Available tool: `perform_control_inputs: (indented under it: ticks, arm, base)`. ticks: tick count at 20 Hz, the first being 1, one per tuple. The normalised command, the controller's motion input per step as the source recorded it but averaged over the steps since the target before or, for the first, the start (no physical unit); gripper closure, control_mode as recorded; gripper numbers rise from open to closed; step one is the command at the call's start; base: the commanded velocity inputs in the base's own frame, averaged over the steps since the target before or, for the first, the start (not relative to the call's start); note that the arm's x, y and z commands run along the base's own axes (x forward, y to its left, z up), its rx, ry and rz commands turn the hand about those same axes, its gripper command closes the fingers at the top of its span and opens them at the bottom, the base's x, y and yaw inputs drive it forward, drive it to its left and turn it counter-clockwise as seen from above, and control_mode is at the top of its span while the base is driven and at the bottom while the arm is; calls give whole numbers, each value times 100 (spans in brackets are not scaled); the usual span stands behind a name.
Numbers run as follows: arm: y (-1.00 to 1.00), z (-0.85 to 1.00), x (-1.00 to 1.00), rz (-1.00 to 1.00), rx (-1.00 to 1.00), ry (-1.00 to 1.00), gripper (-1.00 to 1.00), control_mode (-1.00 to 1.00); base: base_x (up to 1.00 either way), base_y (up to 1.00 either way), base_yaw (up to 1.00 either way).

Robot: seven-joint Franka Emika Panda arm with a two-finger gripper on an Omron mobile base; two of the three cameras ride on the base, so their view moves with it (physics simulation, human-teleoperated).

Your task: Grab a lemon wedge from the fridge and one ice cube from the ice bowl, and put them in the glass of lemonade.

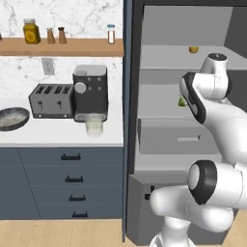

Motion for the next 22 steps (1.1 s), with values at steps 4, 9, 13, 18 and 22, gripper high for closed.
perform_control_inputs:
  ticks: [4,9,13,18,22]
  arm:
    - [-31,-44,70,11,-4,-17,-100,-100]
    - [-42,-56,65,5,-9,-9,-100,-100]
    - [-23,-34,81,9,-4,-7,-100,-100]
    - [-33,-2,62,6,0,-3,-100,-100]
    - [-10,-7,47,6,0,-1,-100,-100]
  base:
    - [0,0,0]
    - [0,0,0]
    - [0,0,0]
    - [0,0,0]
    - [0,0,0]
